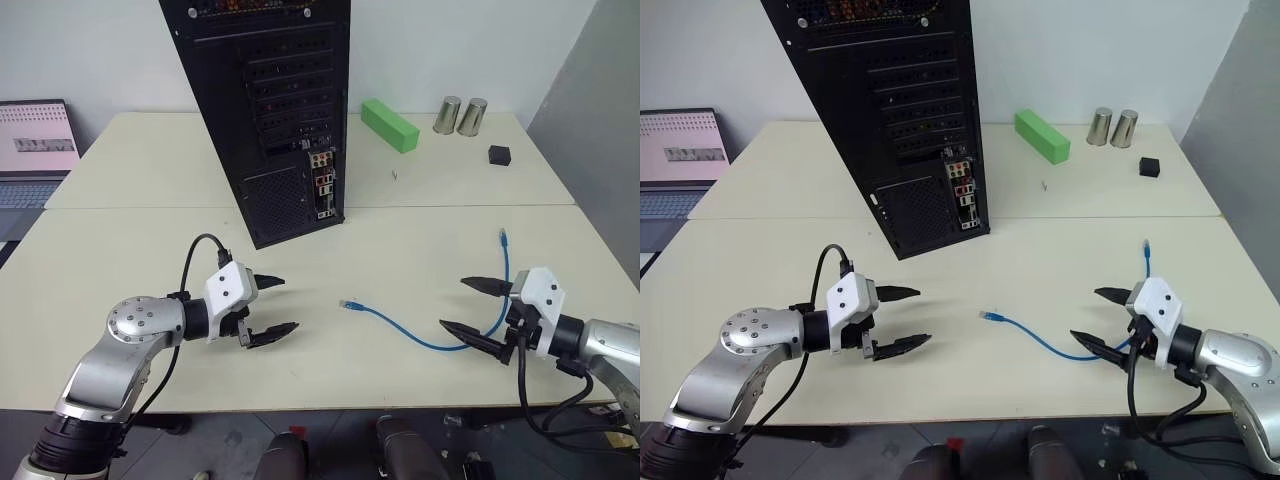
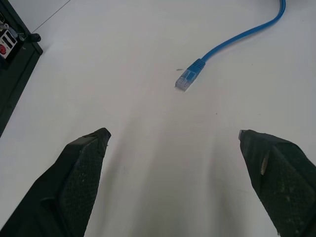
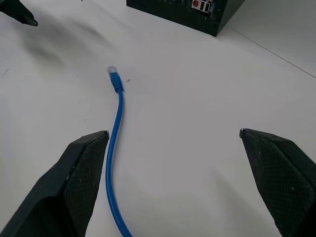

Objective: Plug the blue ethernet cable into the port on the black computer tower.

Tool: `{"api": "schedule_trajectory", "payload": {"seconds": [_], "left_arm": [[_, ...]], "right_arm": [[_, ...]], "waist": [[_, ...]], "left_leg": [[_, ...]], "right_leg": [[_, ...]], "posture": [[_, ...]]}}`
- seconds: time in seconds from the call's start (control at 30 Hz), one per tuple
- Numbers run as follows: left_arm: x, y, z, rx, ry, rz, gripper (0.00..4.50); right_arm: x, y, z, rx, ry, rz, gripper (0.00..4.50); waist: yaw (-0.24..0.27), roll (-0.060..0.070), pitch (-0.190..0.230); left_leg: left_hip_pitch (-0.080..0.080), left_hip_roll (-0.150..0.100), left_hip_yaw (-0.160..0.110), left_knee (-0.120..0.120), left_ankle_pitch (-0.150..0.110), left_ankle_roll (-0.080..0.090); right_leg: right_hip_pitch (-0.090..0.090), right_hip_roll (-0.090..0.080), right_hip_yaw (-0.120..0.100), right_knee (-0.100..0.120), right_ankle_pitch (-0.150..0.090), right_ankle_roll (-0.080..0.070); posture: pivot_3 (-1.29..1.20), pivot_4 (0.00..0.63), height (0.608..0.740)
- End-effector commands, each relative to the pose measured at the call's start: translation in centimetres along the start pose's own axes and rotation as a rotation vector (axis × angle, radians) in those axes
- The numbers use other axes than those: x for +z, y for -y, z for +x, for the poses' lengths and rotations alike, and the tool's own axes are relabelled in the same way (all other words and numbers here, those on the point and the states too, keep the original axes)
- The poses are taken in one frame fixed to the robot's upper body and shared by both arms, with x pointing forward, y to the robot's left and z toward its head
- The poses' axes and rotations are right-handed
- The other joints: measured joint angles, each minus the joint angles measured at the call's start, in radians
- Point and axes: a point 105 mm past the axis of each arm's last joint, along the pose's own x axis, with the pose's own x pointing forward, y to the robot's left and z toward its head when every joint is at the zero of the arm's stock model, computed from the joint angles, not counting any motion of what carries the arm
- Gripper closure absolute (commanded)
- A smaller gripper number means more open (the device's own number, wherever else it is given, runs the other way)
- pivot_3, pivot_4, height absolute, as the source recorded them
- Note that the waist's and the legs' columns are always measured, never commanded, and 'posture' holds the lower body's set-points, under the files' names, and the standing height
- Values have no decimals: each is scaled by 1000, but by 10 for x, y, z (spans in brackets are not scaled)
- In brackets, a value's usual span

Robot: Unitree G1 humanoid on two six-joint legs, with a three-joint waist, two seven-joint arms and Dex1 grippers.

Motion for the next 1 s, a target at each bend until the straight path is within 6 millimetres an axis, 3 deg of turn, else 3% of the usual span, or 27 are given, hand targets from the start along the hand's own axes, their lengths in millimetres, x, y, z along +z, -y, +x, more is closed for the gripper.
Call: {"api": "schedule_trajectory", "payload": {"seconds": [0.03,0.23,0.57,0.87,1.0], "left_arm": [[11,3,3,-9,22,47,6],[11,3,4,-9,23,50,6],[8,-5,1,5,25,64,6],[-6,0,-4,-59,-22,104,6],[-3,3,-2,-88,-6,111,6]], "right_arm": [[12,-1,1,12,39,-18,0],[12,0,3,0,38,-25,0],[15,-11,20,44,48,-19,0],[16,-27,67,100,54,12,0],[3,-33,94,133,4,-26,0]], "waist": [[0,0,0],[0,1,0],[11,2,1],[9,2,0],[10,1,0]], "left_leg": [[0,0,0,0,0,0],[0,-2,-28,0,0,0],[0,-1,-25,0,0,0],[0,0,-25,0,0,0],[0,0,-25,0,0,0]], "right_leg": [[0,0,0,0,0,0],[15,-5,-27,-9,-1,-1],[15,-3,-25,-9,-2,-3],[14,-3,-25,-9,-2,-3],[13,-3,-26,-9,-2,-3]], "posture": [[0,150,740],[0,150,740],[0,150,740],[0,150,740],[0,150,740]]}}
